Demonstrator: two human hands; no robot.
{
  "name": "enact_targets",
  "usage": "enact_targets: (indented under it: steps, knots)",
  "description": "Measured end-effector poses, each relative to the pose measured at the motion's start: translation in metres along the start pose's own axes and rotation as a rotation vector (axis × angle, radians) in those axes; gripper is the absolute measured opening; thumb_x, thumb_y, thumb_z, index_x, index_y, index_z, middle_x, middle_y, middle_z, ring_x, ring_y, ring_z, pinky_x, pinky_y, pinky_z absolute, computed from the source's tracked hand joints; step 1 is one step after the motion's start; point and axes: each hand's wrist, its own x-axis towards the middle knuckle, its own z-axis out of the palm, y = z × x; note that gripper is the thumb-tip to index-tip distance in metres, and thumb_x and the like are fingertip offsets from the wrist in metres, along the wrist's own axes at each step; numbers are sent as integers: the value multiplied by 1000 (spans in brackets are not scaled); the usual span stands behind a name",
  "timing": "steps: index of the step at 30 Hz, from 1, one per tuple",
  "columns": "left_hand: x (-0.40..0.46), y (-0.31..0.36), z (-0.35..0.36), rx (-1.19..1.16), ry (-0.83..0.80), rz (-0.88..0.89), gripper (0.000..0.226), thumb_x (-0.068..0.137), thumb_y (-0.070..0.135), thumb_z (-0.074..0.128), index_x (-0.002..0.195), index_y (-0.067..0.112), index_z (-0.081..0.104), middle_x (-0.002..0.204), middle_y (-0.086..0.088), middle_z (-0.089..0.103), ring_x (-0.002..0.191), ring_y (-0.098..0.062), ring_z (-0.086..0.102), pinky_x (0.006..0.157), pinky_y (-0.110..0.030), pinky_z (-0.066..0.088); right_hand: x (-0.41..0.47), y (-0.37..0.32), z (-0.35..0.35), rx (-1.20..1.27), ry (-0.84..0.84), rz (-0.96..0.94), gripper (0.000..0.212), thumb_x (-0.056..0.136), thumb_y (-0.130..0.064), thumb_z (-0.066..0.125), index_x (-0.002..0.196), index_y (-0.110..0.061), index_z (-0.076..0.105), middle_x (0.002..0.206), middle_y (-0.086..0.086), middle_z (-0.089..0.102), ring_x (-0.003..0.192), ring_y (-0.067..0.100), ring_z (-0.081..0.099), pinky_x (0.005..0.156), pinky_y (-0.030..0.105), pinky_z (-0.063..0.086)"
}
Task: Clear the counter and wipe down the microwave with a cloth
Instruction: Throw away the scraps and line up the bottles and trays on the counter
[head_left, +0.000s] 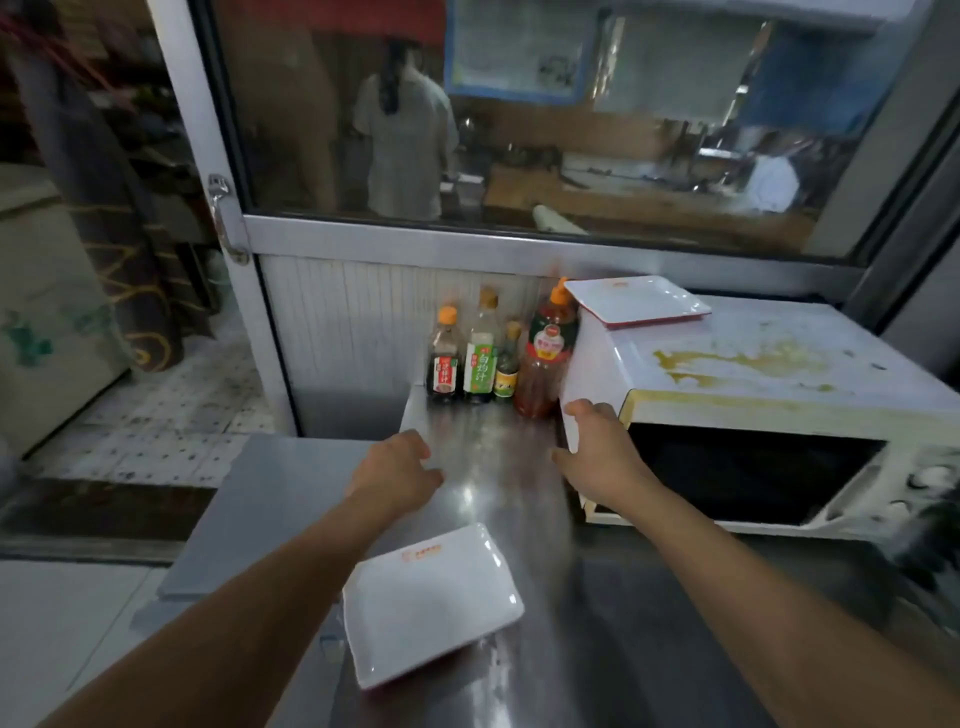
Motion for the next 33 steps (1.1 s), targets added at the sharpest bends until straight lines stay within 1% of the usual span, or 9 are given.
enact_targets:
  steps: [4, 8, 12, 14, 18, 24, 29, 31, 33]
  knots:
    - [14, 55, -4, -39, 14, 87, 33, 83, 29, 63, 113, 17, 60, 115, -6, 62, 105, -23, 59, 86, -29, 47, 20, 19, -44, -33, 118, 21, 57, 88, -23, 63, 137, -12, 37, 135, 12, 37, 121, 28, 45, 98, 35, 42]
    - [32, 109, 1, -69, 12, 155, 24, 85, 29, 61, 103, 13, 61, 101, -5, 64, 98, -24, 61, 80, -30, 48, 49, 49, -83, -37, 193, 72, 58, 87, -24, 63, 137, -11, 37, 136, 13, 37, 123, 30, 44, 99, 38, 42]
    - [56, 163, 11, -152, 26, 172, 15, 86, 30, 61, 88, 15, 61, 103, -11, 68, 99, -28, 64, 86, -35, 52, 87, 84, -117, -63, 215, 99, 55, 88, -24, 61, 137, -10, 38, 137, 14, 36, 123, 31, 43, 98, 39, 42]
    - [72, 188, 17, -123, 38, 177, 21, 89, 31, 58, 90, 11, 63, 102, -13, 67, 99, -29, 63, 86, -36, 51, 110, 101, -131, -68, 232, 105, 53, 90, -25, 59, 136, -10, 38, 136, 14, 37, 122, 31, 45, 98, 39, 42]
    - [114, 226, 31, -151, 94, 172, 29, 88, 33, 57, 75, 7, 64, 82, -13, 69, 84, -29, 65, 72, -31, 47, 164, 134, -152, -95, 246, 101, 42, 93, -18, 52, 132, -7, 42, 136, 15, 39, 123, 32, 43, 96, 38, 42]
    - [164, 258, 51, -116, 155, 60, 31, 93, 33, 53, 75, 9, 61, 65, -2, 55, 65, -18, 53, 58, -25, 41, 240, 170, -157, -99, 171, 123, 42, 91, -20, 53, 130, -5, 42, 136, 15, 45, 125, 32, 41, 97, 39, 40]
    - [185, 270, 62, -66, 185, -24, 36, 95, 35, 50, 98, 4, 67, 94, -11, 69, 84, -24, 64, 73, -26, 46, 278, 193, -150, -112, 139, 104, 35, 88, -15, 55, 121, -5, 47, 123, 14, 54, 114, 32, 48, 79, 36, 42]
    - [195, 271, 68, -130, 183, -55, 34, 92, 30, 54, 103, 1, 67, 99, -15, 70, 93, -30, 66, 83, -32, 54, 287, 197, -146, -97, 135, 95, 32, 87, -10, 53, 118, -4, 50, 117, 14, 58, 108, 32, 52, 74, 34, 43]
    - [200, 274, 71, -195, 187, -90, 30, 89, 22, 56, 104, -1, 67, 101, -18, 69, 93, -33, 66, 83, -41, 56, 294, 199, -143, -87, 116, 88, 27, 86, -5, 51, 112, -3, 56, 112, 16, 60, 101, 33, 55, 71, 32, 42]
